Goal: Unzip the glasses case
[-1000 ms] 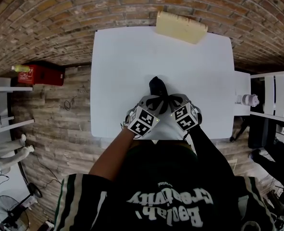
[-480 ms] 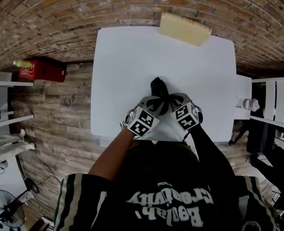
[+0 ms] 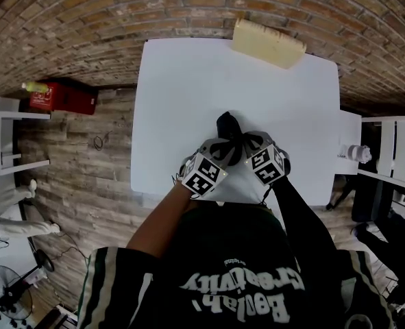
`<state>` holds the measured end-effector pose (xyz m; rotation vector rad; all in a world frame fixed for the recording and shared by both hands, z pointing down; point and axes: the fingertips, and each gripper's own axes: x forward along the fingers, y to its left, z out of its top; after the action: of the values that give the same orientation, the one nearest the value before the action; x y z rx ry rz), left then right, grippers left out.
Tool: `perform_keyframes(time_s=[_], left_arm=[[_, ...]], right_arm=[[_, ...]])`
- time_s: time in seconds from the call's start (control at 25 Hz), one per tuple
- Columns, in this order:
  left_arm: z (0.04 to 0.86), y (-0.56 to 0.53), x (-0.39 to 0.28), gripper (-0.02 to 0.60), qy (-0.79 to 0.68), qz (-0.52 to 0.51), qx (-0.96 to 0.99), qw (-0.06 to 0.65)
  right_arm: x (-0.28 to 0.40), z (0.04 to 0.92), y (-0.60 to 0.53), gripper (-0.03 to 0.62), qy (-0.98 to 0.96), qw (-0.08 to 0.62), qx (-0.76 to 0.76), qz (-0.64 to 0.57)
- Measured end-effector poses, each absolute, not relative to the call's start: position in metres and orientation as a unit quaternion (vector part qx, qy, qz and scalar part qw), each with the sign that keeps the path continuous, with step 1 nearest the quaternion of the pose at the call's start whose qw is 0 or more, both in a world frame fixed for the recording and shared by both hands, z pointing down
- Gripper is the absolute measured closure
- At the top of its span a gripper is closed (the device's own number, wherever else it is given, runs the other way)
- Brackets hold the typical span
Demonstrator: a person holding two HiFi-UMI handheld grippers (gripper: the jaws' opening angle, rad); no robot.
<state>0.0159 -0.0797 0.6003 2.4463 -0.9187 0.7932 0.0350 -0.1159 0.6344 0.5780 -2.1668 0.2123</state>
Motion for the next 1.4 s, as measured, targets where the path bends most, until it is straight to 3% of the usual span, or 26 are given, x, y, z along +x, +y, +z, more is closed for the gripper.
perform_keyframes(time_s=[0.88,1.04,1.12,1.2,1.32,1.4], left_arm=[[0.603,-0.081,0.013,0.535,-0.334,0.277,0.875,0.218],[0.595,-0.082,0.012,0.530,-0.343,0.283,0.878,0.177],[0.591,-0.081,0.009,0.364,-0.355,0.292,0.876,0.146],[0.594,-0.075,0.012,0.255,-0.352,0.304,0.875,0.135],[0.610,-0.060,0.021,0.222,-0.325,0.350,0.871,0.116],[0.620,-0.056,0.018,0.241,-0.318,0.382,0.862,0.103]], right_arm=[[0.024,0.639,-0.136,0.577,-0.876,0.428,0.216,0.053],[0.027,0.639,-0.133,0.579,-0.876,0.424,0.221,0.069],[0.032,0.640,-0.129,0.579,-0.872,0.413,0.239,0.109],[0.039,0.643,-0.124,0.579,-0.861,0.390,0.269,0.185],[0.049,0.645,-0.112,0.579,-0.839,0.359,0.305,0.271],[0.051,0.643,-0.104,0.579,-0.834,0.349,0.316,0.287]])
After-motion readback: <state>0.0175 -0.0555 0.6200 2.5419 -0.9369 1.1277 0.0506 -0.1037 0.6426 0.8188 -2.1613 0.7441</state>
